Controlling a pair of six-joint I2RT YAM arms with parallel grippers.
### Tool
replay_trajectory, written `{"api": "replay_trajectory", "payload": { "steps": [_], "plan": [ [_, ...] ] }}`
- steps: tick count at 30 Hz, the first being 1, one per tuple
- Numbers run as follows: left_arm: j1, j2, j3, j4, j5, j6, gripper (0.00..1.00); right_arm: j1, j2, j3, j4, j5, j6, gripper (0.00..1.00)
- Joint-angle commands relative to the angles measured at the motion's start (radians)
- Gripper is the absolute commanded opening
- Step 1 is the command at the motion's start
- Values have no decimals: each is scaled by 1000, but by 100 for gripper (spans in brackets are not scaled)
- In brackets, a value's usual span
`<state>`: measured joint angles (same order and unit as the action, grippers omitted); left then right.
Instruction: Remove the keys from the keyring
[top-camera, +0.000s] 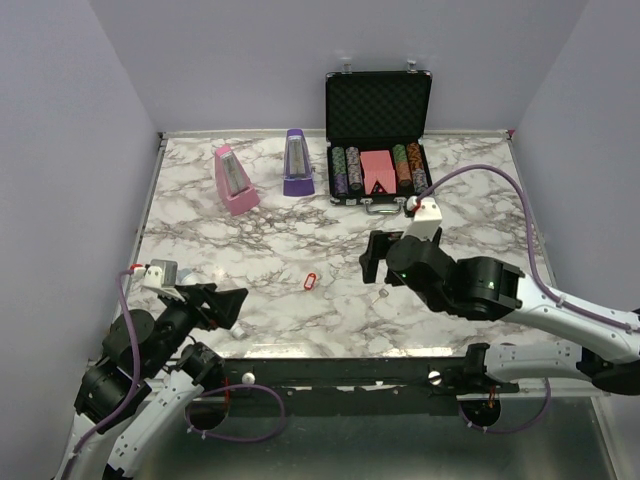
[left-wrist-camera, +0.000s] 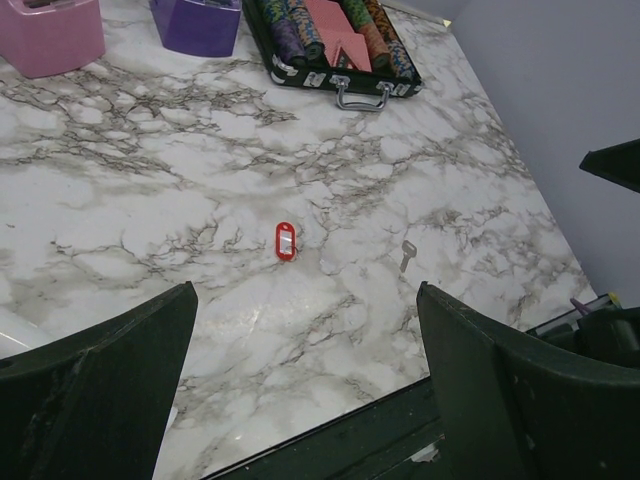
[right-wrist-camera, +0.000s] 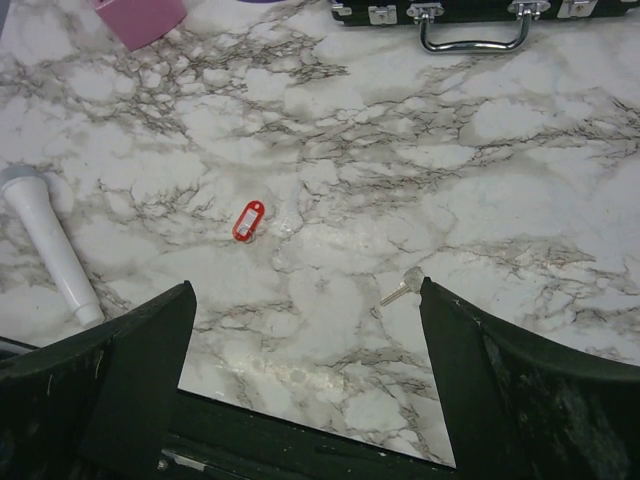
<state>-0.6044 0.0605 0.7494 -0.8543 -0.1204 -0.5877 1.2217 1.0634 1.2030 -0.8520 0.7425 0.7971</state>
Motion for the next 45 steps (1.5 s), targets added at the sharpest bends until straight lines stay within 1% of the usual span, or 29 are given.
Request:
{"api": "replay_trajectory", "payload": {
  "steps": [1,7,14,21,26,31,38,45],
  "plan": [
    [-1,18,-8,23,-13,6,99,-7,-74,-60,37,90,63,100],
    [-3,27,-8,21,-15,8,99,-5,-198,-123,91,136,59,100],
    [-3,22,-8,23,-18,8,99,-7,-387,-146,47,187,106,100],
    [-3,24,-10,24,-16,9,99,-5,-647,-235,103,112,42,100],
    [-3,24,-10,24,-16,11,99,-7,-755,-238,79,80,28,100],
    [-3,28,-10,27,-15,12,99,-5,-796,-237,48,63,30,100],
    [-3,30,-10,27,-16,12,99,-5,-790,-241,-51,54,79,100],
    [-3,36,-10,27,-15,15,99,-7,-806,-246,-74,52,79,100]
  ]
}}
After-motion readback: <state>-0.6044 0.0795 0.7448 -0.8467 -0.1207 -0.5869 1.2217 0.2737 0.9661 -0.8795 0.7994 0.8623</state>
